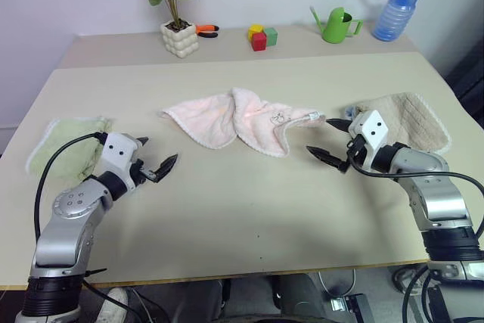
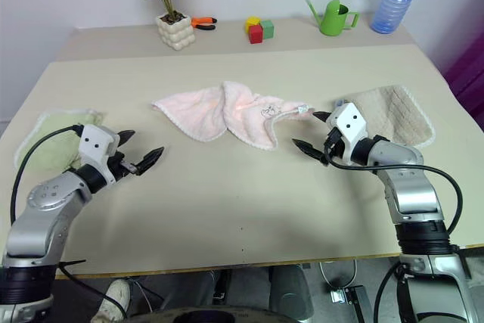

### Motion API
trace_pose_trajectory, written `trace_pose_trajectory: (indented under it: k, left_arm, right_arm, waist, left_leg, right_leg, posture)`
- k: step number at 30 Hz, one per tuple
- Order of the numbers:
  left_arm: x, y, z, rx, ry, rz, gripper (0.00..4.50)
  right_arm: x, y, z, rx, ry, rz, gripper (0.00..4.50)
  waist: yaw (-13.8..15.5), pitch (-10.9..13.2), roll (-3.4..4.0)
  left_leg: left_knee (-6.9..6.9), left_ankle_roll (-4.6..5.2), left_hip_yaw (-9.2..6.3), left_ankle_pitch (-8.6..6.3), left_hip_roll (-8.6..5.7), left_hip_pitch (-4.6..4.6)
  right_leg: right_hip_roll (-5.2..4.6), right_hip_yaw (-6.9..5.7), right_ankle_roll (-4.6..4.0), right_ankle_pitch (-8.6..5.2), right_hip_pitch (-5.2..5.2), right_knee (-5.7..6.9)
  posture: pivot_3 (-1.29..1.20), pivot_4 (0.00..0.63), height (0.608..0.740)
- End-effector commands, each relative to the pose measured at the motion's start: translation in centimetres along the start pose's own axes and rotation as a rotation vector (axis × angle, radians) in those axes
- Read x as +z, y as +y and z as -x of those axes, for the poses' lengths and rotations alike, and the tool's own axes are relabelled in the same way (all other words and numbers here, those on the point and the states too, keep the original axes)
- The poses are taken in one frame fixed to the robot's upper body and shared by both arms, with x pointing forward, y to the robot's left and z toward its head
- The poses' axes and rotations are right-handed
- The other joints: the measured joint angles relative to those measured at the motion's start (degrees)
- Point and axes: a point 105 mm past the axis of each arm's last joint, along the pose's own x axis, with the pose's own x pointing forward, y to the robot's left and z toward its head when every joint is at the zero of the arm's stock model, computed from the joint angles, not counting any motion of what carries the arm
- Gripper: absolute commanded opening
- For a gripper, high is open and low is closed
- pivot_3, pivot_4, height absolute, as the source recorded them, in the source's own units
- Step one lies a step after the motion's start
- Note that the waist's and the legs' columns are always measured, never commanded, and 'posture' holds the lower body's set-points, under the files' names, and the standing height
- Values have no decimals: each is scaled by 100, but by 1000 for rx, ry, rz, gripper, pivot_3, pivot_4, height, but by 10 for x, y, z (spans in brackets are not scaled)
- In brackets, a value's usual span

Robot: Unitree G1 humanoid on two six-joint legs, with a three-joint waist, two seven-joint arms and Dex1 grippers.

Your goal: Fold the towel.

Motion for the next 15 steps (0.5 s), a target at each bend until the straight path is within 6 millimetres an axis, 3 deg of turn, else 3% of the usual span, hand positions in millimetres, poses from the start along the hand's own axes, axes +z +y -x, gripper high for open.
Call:
trace_pose_trajectory:
  k: [1, 9, 15]
  left_arm:
    - [15, -2, 0, 7, -63, -36, 4500]
    - [19, -18, -5, -43, -79, -49, 4500]
    - [16, -55, -19, -252, -32, -177, 4500]
  right_arm:
    - [17, -9, 1, -12, -31, 63, 4456]
    - [24, -10, -8, 1, -50, 91, 4456]
    - [26, 6, -14, 30, -67, 89, 4456]
  waist:
    - [1, 0, 0]
    - [3, 0, 0]
    - [8, 0, 0]
  left_leg:
    - [0, 0, 0, 0, 0, 0]
    - [1, 0, 1, 0, -1, -1]
    - [1, 0, 1, 0, -1, 0]
  right_leg:
    - [0, 0, 0, 0, 0, 0]
    - [-1, 0, 0, 0, 0, -1]
    - [-1, 0, 0, 0, 0, 0]
  posture:
    - [0, 150, 732]
    - [0, 150, 732]
    - [0, 150, 732]
